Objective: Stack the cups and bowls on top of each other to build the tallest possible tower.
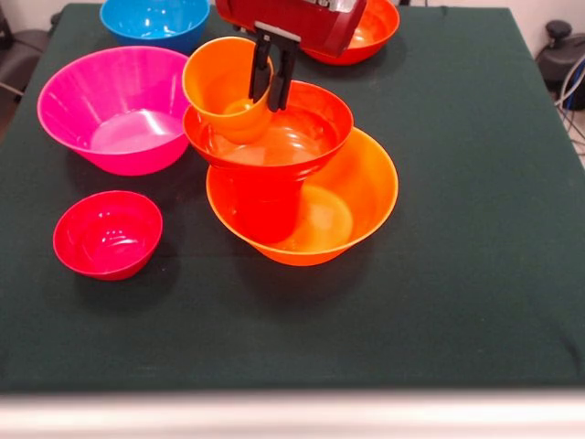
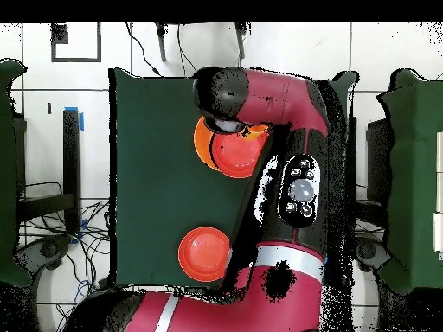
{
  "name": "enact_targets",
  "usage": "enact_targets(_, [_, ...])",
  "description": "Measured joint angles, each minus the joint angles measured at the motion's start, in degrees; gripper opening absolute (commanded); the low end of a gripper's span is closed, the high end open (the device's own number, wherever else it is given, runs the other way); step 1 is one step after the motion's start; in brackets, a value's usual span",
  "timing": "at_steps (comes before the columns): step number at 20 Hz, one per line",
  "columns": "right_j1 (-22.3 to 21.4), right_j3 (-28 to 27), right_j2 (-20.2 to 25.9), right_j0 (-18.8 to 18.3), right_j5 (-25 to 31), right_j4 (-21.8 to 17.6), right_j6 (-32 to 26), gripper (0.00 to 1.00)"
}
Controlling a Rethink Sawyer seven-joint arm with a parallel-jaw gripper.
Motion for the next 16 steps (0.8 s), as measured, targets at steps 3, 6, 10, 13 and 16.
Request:
enact_targets(3, [0.0, 0.3, -0.2, 0.4, 0.0, 0.2, 0.0, 0.00])
enact_targets(6, [0.1, 0.6, -0.4, 0.8, 0.0, 0.2, 0.0, 0.00])
enact_targets(10, [0.2, 1.1, -1.0, 1.4, -0.2, 0.2, 0.0, 0.00])
enact_targets(13, [0.9, 1.2, -2.0, 2.1, -0.9, 0.2, 0.0, 0.00])
enact_targets(16, [1.4, 1.3, -2.6, 2.5, -1.9, 0.2, 0.0, 0.00])
